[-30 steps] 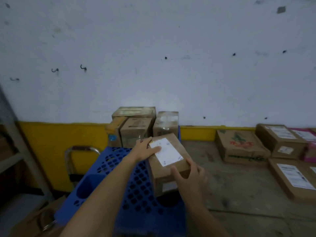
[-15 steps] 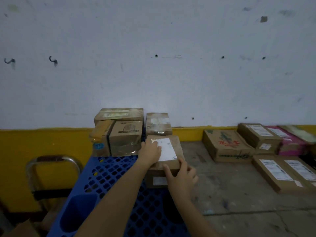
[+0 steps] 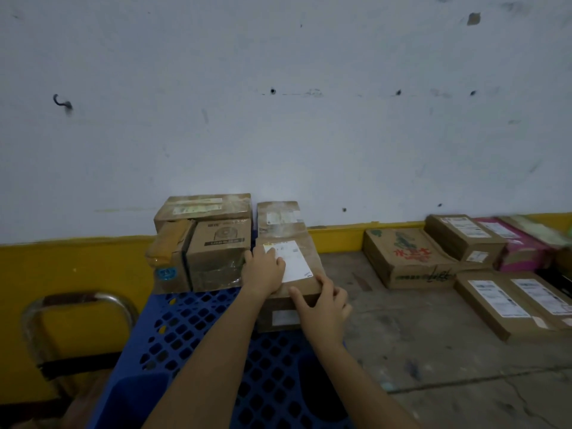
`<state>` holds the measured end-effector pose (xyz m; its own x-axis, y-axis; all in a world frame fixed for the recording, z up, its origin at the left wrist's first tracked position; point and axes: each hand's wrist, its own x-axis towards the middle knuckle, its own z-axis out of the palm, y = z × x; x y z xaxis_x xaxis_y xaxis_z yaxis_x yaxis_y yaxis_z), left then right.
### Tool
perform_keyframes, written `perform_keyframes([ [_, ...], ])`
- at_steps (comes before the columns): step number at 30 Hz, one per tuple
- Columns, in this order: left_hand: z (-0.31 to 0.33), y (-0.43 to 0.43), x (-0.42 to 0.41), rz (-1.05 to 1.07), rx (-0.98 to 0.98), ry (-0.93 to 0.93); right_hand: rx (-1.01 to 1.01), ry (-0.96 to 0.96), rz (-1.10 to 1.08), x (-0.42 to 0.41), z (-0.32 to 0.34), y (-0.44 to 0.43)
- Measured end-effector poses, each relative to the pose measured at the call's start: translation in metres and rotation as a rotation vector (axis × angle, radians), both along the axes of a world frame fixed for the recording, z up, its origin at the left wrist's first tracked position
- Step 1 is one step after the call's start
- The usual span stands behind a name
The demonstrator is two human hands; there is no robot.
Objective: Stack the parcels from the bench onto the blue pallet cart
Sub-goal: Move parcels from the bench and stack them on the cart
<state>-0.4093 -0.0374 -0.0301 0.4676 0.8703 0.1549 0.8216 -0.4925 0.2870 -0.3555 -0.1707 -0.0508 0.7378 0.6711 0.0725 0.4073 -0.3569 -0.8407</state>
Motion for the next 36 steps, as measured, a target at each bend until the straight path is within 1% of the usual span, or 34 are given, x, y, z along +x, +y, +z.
perform_keyframes([
  [3, 0.001, 0.002, 0.0, -0.009, -0.002, 0.028, 0.013, 0.013, 0.008, 0.002, -0.001, 0.003],
  [7, 0.004, -0.002, 0.001, 0.015, 0.006, 0.033, -0.002, -0.021, 0.024, 0.005, -0.003, 0.002],
  [12, 0.019, -0.009, 0.013, 0.03, 0.206, 0.206, 0.043, 0.069, 0.161, 0.037, 0.004, -0.013],
  [15, 0.029, -0.016, 0.033, -0.012, 0.29, 0.184, 0.083, 0.074, 0.185, 0.069, 0.01, -0.027],
  [17, 0.033, -0.029, 0.055, -0.066, 0.289, 0.14, 0.068, 0.041, 0.184, 0.096, 0.012, -0.04],
  [19, 0.037, -0.044, 0.085, -0.116, 0.233, 0.071, 0.061, 0.016, 0.166, 0.129, 0.011, -0.057],
  [21, 0.038, -0.06, 0.123, -0.184, 0.136, 0.003, 0.039, -0.014, 0.134, 0.167, 0.009, -0.076],
  [24, 0.036, -0.084, 0.192, -0.257, 0.048, -0.052, -0.01, -0.067, 0.077, 0.234, 0.006, -0.106],
  [28, 0.023, -0.118, 0.296, -0.297, -0.003, -0.06, -0.026, -0.117, 0.044, 0.337, -0.002, -0.15],
  [31, 0.014, -0.144, 0.376, -0.316, -0.021, -0.035, -0.031, -0.109, 0.004, 0.41, -0.008, -0.183],
  [36, 0.0, -0.191, 0.491, -0.421, -0.14, -0.099, -0.089, -0.126, -0.095, 0.513, -0.014, -0.234],
])
